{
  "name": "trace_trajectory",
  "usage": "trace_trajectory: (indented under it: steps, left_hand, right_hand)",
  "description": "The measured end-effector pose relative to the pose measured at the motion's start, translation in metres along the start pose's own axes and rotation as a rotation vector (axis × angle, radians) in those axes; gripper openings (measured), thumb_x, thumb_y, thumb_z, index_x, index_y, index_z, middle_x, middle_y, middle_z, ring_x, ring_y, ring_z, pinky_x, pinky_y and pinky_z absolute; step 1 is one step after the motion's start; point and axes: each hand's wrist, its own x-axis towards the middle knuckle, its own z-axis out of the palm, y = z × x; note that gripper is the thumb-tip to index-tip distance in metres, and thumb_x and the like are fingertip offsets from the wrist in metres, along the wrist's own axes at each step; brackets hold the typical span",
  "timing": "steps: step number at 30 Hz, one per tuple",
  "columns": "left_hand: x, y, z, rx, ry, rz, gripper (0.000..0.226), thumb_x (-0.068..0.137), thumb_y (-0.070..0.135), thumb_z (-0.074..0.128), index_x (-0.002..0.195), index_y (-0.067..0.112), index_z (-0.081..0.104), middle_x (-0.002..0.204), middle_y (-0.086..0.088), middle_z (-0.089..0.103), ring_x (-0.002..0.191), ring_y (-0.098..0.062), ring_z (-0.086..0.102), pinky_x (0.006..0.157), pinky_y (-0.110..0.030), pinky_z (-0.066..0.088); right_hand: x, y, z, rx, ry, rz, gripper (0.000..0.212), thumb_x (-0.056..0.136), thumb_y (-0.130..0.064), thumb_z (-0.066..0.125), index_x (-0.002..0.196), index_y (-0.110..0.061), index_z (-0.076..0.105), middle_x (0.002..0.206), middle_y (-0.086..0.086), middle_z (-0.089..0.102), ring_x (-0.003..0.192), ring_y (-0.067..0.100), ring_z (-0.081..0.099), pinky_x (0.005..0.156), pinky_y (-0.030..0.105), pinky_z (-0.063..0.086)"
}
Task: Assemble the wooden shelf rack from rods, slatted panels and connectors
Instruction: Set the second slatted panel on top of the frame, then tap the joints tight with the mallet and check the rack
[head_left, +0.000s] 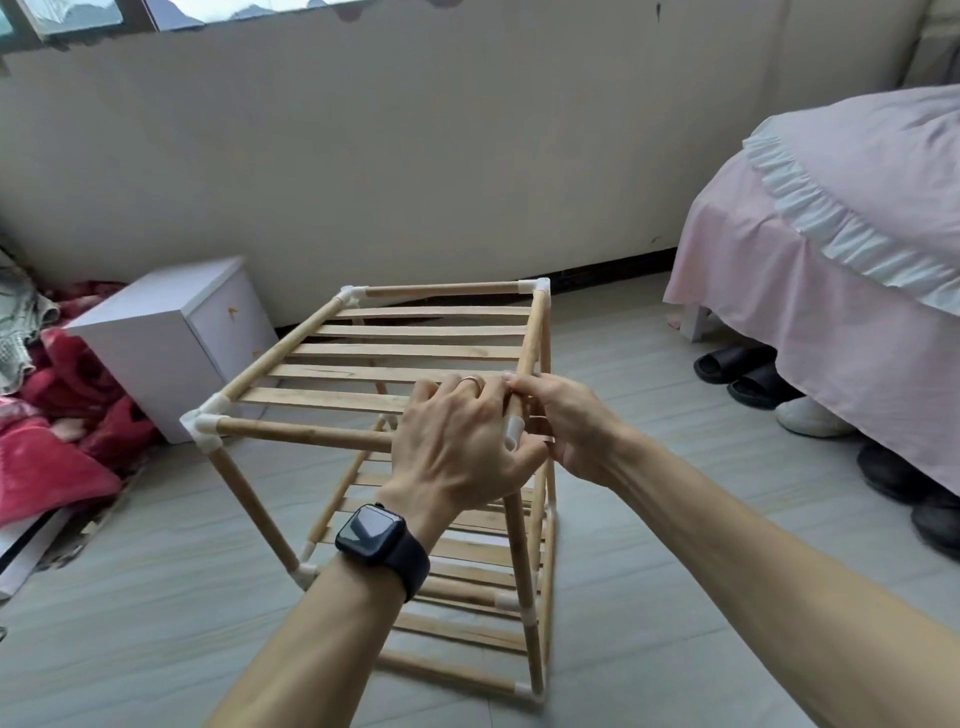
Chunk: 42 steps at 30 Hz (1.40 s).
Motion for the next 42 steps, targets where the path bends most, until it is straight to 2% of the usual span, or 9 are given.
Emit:
trace_trajectory:
  steps: [8, 16, 18, 21, 28, 33, 37, 39, 42]
  left_hand:
    - [0.006, -0.002, 0.001, -0.035, 0.007, -0.004, 0.059, 0.077, 0.055, 0.028, 0.104, 0.019, 0.066, 0.073, 0.004, 0.057, 0.073, -0.019, 0.051, 0.08, -0.038, 0.04]
    - [0.008, -0.012, 0.001, -0.058, -0.119, 0.039, 0.072, 0.08, 0.064, 0.026, 0.128, 0.02, 0.057, 0.102, -0.002, 0.065, 0.096, -0.021, 0.055, 0.091, -0.039, 0.042]
    - [0.01, -0.013, 0.001, -0.069, -0.157, 0.05, 0.07, 0.083, 0.063, 0.03, 0.132, 0.02, 0.056, 0.101, -0.001, 0.063, 0.09, -0.02, 0.053, 0.082, -0.035, 0.045]
    - [0.012, -0.01, -0.001, -0.079, -0.108, 0.048, 0.062, 0.084, 0.06, 0.032, 0.123, 0.019, 0.057, 0.086, 0.002, 0.054, 0.077, -0.018, 0.047, 0.067, -0.032, 0.038]
    - [0.021, -0.008, 0.006, -0.048, -0.013, 0.044, 0.047, 0.084, 0.052, 0.037, 0.106, 0.018, 0.063, 0.076, -0.001, 0.062, 0.069, -0.022, 0.057, 0.066, -0.032, 0.037]
    - [0.033, 0.013, 0.018, 0.001, 0.095, -0.09, 0.042, 0.091, 0.047, 0.038, 0.106, 0.02, 0.067, 0.098, -0.003, 0.072, 0.095, -0.024, 0.065, 0.087, -0.038, 0.047]
    - [0.022, 0.048, 0.053, -0.048, 0.433, 0.242, 0.05, 0.086, 0.026, 0.047, 0.133, 0.01, 0.055, 0.146, -0.016, 0.048, 0.139, -0.033, 0.042, 0.114, -0.054, 0.035]
    - [0.006, 0.078, 0.083, -0.104, 0.39, 0.457, 0.059, 0.085, 0.028, 0.048, 0.142, 0.013, 0.048, 0.157, -0.014, 0.037, 0.147, -0.032, 0.033, 0.12, -0.055, 0.028]
    - [-0.018, 0.129, 0.135, -0.219, 0.029, 0.527, 0.065, 0.081, 0.025, 0.056, 0.145, 0.022, 0.049, 0.157, -0.012, 0.04, 0.146, -0.031, 0.037, 0.12, -0.052, 0.028]
  right_hand:
    - [0.005, 0.004, 0.003, 0.053, 0.025, 0.008, 0.021, 0.101, -0.033, 0.059, 0.093, -0.016, 0.069, 0.066, -0.006, 0.063, 0.062, 0.01, 0.062, 0.061, 0.027, 0.052]
    - [-0.003, 0.001, 0.003, -0.03, 0.02, 0.021, 0.034, 0.097, -0.052, 0.06, 0.096, -0.018, 0.066, 0.075, -0.002, 0.066, 0.071, 0.014, 0.064, 0.074, 0.034, 0.05]
    - [-0.003, 0.002, 0.004, 0.002, 0.031, 0.024, 0.033, 0.097, -0.05, 0.061, 0.097, -0.017, 0.066, 0.075, -0.001, 0.066, 0.07, 0.015, 0.065, 0.072, 0.034, 0.051]
    - [0.0, 0.002, 0.004, -0.012, 0.089, 0.0, 0.029, 0.096, -0.046, 0.063, 0.09, -0.018, 0.069, 0.069, -0.003, 0.062, 0.07, 0.016, 0.06, 0.069, 0.034, 0.047]
    - [0.011, 0.004, -0.001, -0.058, 0.134, -0.051, 0.035, 0.097, -0.051, 0.061, 0.087, -0.018, 0.07, 0.069, -0.004, 0.063, 0.068, 0.015, 0.063, 0.065, 0.031, 0.05]
    - [-0.001, 0.021, -0.033, -0.189, 0.303, -0.039, 0.038, 0.094, -0.054, 0.064, 0.108, -0.018, 0.066, 0.096, -0.001, 0.073, 0.08, 0.016, 0.064, 0.066, 0.03, 0.05]
    - [-0.04, 0.074, -0.099, -0.251, 0.478, 0.071, 0.027, 0.097, -0.043, 0.065, 0.111, -0.02, 0.064, 0.102, 0.001, 0.07, 0.078, 0.014, 0.063, 0.065, 0.027, 0.05]
    - [-0.067, 0.114, -0.138, -0.25, 0.578, 0.174, 0.024, 0.099, -0.038, 0.064, 0.111, -0.017, 0.063, 0.1, 0.001, 0.068, 0.076, 0.014, 0.06, 0.062, 0.025, 0.047]
    - [-0.11, 0.176, -0.198, -0.264, 0.745, 0.353, 0.021, 0.1, -0.027, 0.062, 0.104, -0.007, 0.062, 0.091, 0.005, 0.063, 0.072, 0.017, 0.055, 0.06, 0.029, 0.043]
